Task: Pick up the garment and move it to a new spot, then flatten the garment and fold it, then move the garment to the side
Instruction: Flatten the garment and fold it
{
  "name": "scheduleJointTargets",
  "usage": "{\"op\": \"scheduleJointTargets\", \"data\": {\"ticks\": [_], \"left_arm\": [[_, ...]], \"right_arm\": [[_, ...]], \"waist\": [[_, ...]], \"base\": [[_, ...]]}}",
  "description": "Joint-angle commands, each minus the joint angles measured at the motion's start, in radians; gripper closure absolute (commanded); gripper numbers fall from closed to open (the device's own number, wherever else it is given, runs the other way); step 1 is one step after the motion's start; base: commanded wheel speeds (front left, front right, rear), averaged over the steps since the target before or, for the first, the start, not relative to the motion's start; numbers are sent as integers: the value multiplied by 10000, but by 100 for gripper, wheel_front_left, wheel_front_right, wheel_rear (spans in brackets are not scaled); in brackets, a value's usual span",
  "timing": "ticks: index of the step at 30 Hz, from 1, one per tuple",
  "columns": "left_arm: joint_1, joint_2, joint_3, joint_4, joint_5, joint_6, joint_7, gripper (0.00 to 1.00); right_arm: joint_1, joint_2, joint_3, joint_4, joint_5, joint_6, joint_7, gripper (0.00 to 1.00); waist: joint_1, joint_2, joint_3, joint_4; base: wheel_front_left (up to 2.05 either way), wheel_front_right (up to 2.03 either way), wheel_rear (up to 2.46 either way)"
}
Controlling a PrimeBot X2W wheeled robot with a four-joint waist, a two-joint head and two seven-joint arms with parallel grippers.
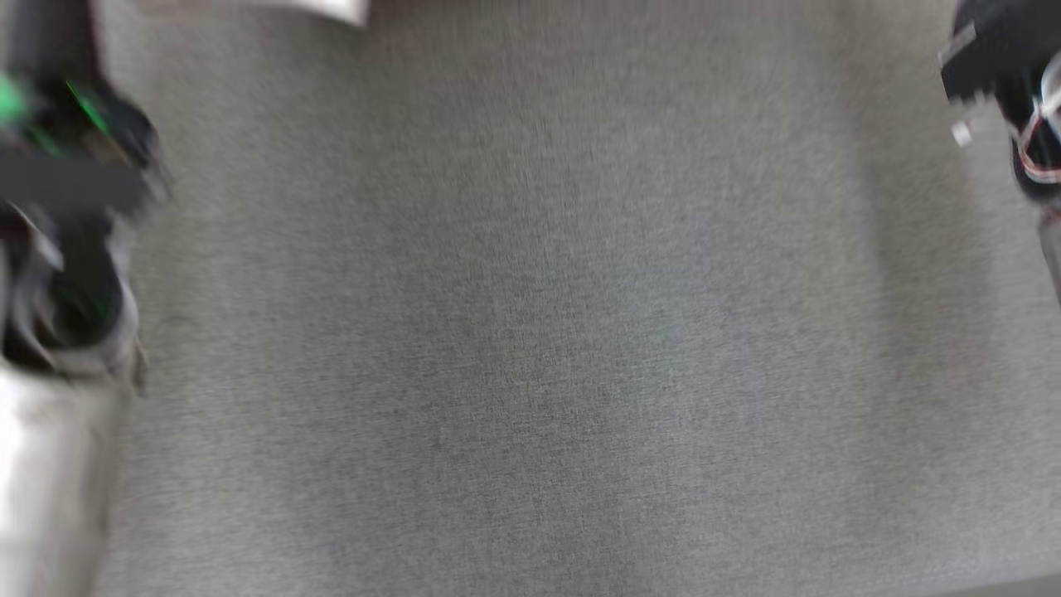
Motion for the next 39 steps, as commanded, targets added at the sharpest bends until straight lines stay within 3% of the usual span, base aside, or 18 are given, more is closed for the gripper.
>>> {"op": "scheduleJointTargets", "data": {"ticks": [1, 8, 18, 30, 39], "left_arm": [[558, -23, -63, -118, -104, 27, 73, 100], [3073, -222, -280, -770, -673, 221, 224, 100], [6465, -623, -472, -1845, -1422, 298, -57, 100], [8251, -422, -1386, -678, -561, 850, 169, 100], [9154, -506, -1924, -251, -829, 1154, 813, 100]], "right_arm": [[430, -140, -7, -55, 118, -20, 171, 100], [2106, -338, -240, -402, 468, -20, 1405, 100], [4441, -425, -861, -674, -422, -20, 3166, 100], [7495, 267, -2213, -2171, -233, -20, 5192, 100], [9133, 680, -3187, -3009, -643, -20, 6158, 100]], "waist": [[2, 0, -1018, 327], [2, 0, -2110, 419], [2, 0, -3253, 558], [2, 0, -4232, 797], [2, 0, -4593, 925]], "base": [[0, 0, 0], [0, 0, 0], [0, 0, 0], [0, 0, 0], [0, 0, 0]]}}
